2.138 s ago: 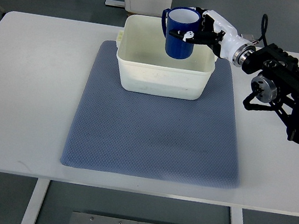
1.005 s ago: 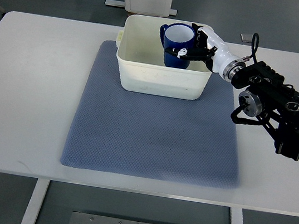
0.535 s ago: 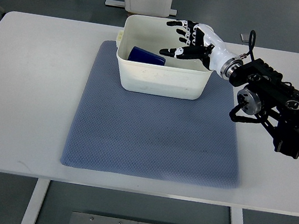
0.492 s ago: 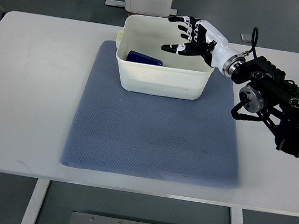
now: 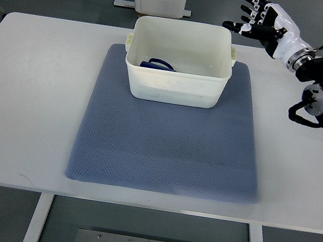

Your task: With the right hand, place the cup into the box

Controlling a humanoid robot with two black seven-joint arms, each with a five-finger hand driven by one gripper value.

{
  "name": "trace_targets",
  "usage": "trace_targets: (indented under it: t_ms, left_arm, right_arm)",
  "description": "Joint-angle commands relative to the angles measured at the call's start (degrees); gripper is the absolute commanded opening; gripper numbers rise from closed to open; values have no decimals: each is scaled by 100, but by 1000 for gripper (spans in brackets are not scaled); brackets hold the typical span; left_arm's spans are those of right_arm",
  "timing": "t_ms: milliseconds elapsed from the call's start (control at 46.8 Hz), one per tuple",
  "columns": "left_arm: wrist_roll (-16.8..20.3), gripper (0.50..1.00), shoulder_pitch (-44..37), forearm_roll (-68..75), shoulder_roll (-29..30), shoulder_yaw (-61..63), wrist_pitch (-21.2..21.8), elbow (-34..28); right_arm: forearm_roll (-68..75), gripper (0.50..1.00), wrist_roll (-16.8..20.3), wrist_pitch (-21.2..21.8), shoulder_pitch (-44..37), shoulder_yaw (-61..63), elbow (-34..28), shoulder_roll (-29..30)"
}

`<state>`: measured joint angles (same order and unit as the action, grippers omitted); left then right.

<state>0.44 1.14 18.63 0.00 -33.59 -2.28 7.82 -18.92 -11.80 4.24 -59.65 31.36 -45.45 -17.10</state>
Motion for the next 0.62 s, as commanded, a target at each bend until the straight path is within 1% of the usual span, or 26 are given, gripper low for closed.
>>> trace_targets:
  t_ms: [0,235,599]
  left_arm:
    - [0,1000,1,1,0,1,0,0]
    - [0,1000,1,1,0,1,0,0]
    - [0,1000,1,1,0,1,0,0]
  right_arm:
    - [11,1000,-6,6,242,326,10,-56]
    - [11,1000,2,-2,787,1004,45,-127]
    - [11,1000,2,-3,1201,1030,37,-92]
